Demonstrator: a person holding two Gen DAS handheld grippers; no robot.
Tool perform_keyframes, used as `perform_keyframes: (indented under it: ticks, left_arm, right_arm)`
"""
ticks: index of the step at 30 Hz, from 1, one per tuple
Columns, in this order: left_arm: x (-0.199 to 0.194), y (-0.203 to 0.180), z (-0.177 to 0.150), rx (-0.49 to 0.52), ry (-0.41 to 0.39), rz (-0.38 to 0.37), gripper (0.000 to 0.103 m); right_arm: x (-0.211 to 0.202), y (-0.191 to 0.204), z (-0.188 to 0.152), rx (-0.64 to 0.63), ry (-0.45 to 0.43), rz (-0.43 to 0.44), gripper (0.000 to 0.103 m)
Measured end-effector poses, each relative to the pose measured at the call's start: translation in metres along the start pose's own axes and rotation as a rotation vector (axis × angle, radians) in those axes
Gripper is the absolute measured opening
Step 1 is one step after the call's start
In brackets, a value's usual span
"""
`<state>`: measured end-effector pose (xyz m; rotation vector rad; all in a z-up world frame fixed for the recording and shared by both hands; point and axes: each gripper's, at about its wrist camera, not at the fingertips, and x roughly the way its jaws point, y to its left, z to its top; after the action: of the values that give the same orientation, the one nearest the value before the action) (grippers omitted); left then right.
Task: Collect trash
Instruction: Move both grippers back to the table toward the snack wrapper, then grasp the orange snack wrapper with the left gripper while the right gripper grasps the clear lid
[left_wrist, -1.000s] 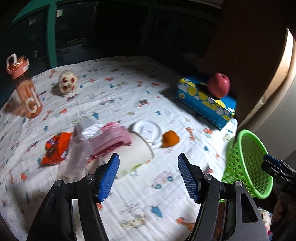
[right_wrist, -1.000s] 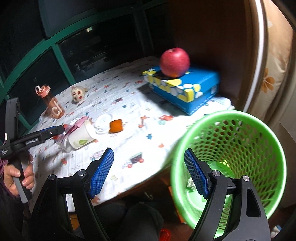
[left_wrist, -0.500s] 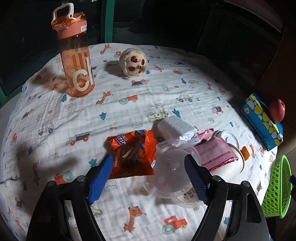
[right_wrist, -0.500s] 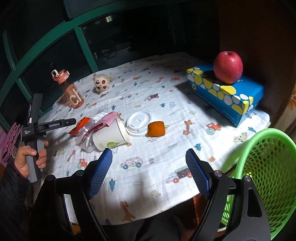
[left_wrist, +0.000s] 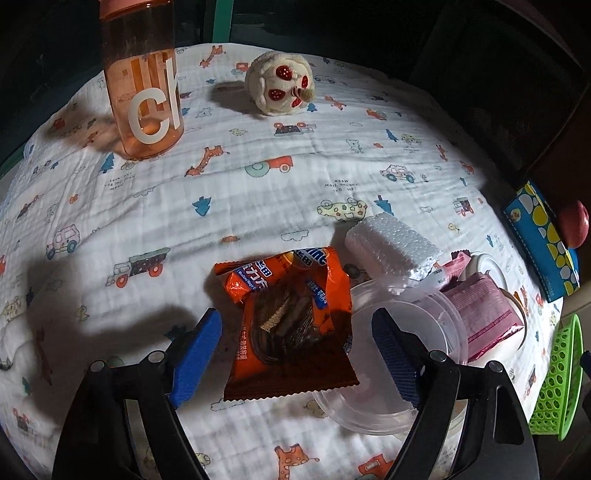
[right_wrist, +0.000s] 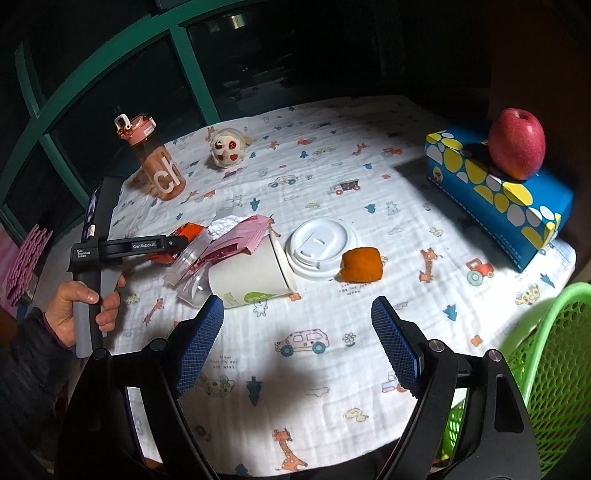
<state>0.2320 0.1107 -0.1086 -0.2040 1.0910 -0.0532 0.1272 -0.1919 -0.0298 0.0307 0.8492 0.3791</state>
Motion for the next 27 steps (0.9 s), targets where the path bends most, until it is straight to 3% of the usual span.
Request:
perform_keyframes:
  ticks: [2,6,15,20,27]
  left_arm:
    - [0.004,0.000,-0.001,0.011,0.005,0.002,0.078]
    - [0.009,0.007,-0.002,-0.006,0.015,-0.037,0.059]
    - [-0.011,0.016,-0.005,-0.024,-0.050,-0.063,0.054]
    - [-0.036,0.027,-0.009,-0.030,-0.098,-0.040,0.054]
    - [-0.066,0.055,-0.018,-0.076,-0.142,-0.021,0.054]
  right_arm:
    - [0.005,0.004,0.002,-0.009,0.006,0.005,0.082]
    - [0.013,0.011,0.006,-0.026,0.014,0.013,0.082]
    - [0.026,0.034,0.017,-0.081,0.020,0.052,0.082]
    - [0.038,0.057,0.023,-0.138,0.034,0.093,0.082]
    - [0.067,0.098,0.031,-0.255,0.067,0.133,0.088]
